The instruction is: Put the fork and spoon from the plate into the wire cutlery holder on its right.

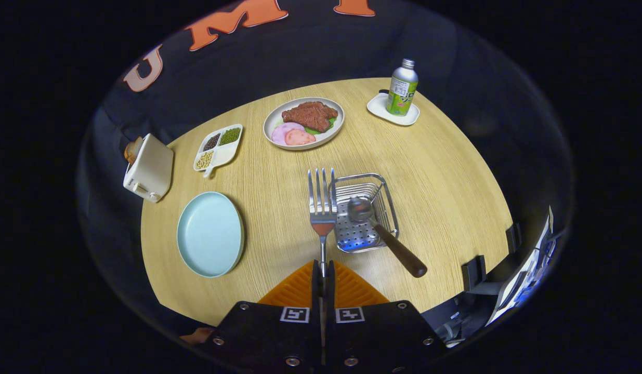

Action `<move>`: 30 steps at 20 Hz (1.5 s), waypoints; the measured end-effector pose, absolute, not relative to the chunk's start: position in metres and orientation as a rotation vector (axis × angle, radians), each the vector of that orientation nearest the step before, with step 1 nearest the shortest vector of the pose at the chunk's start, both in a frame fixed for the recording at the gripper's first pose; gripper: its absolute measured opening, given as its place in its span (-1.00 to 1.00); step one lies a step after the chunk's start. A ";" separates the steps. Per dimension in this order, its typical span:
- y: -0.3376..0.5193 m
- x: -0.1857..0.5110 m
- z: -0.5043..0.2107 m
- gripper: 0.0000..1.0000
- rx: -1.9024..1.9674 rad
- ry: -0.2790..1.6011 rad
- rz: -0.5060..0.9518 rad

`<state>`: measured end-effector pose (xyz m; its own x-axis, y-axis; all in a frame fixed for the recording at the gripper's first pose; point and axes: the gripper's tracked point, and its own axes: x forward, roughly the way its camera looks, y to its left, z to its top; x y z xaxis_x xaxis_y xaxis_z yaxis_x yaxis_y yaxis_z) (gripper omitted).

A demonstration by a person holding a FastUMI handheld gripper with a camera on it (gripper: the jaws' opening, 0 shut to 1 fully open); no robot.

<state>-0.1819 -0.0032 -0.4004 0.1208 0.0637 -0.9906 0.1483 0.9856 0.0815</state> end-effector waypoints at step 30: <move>-0.059 -0.005 -0.167 0.85 0.186 0.461 0.036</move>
